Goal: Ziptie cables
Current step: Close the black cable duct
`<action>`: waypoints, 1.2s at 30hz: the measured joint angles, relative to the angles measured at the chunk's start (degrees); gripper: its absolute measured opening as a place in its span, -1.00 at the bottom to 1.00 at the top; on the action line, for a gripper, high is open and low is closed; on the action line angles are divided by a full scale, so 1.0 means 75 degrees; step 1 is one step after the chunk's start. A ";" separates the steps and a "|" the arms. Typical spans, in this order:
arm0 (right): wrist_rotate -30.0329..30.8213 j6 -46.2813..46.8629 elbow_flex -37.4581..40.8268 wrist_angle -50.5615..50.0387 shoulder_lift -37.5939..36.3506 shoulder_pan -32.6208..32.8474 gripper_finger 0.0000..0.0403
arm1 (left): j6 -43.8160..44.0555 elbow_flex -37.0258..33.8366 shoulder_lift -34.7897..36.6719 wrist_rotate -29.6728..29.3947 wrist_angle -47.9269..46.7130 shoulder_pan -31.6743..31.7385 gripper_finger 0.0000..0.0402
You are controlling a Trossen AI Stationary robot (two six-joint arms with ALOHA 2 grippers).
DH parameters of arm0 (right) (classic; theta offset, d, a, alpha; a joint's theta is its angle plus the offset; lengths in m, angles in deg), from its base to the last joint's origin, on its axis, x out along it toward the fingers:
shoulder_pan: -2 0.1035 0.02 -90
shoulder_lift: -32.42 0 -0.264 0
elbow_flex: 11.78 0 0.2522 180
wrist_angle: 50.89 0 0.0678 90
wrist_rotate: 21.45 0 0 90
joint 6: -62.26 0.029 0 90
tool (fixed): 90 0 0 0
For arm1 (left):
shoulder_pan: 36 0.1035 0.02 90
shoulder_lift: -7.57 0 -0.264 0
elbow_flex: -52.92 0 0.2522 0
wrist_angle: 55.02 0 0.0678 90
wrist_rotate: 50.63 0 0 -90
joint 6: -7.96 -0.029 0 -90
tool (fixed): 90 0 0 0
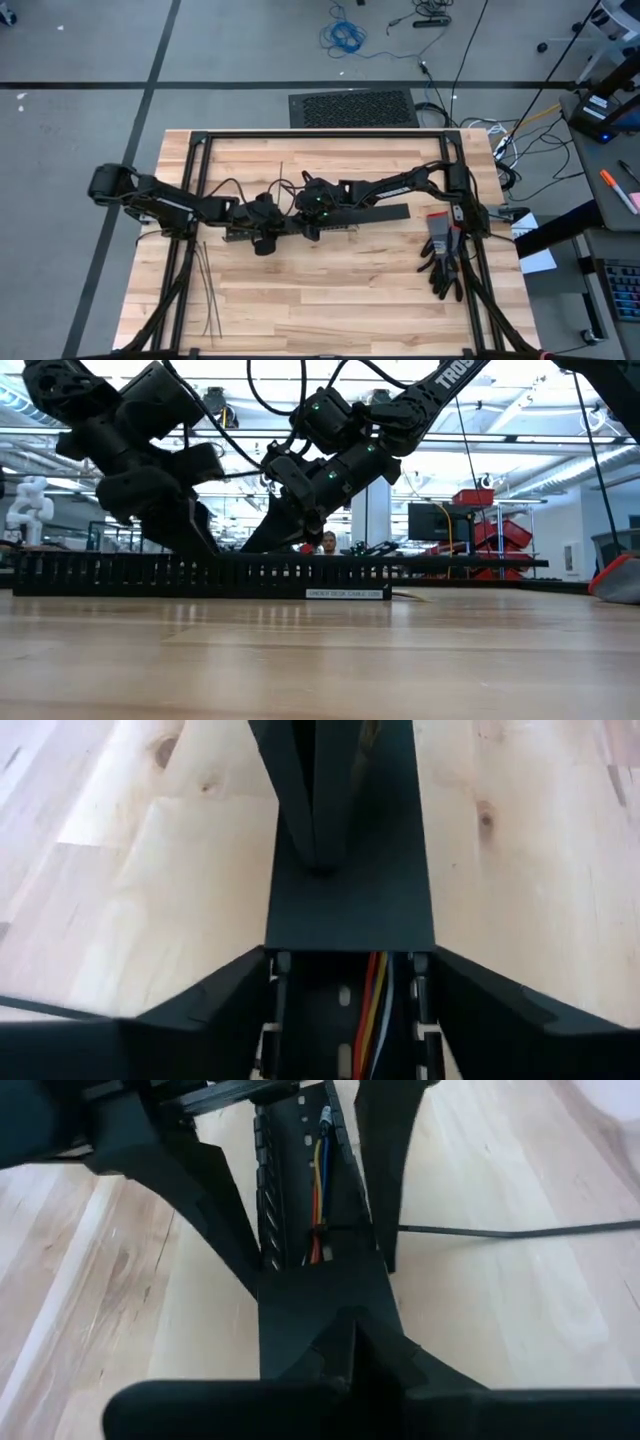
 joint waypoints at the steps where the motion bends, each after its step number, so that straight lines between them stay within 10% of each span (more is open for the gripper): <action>1: -0.0005 0.0000 -0.0003 0.0001 0.0002 -0.0003 -1.00 | -0.0031 0.0018 0.0012 -0.0007 -0.0011 -0.0019 0.33; 9: -0.0135 0.0003 -0.0003 -0.0055 0.0002 0.0001 -1.00 | -0.0047 0.0255 0.0088 0.0164 -0.0195 -0.0253 0.70; 21: -0.0191 0.0035 -0.0003 -0.0111 -0.0001 0.0003 -1.00 | 0.0237 0.0916 0.0444 -0.0292 -0.2947 -0.0306 0.72; 36: -0.0189 0.0035 -0.0003 -0.0111 -0.0001 0.0003 -1.00 | 0.0993 -0.0091 0.0336 -0.0415 -0.1136 -0.0309 0.62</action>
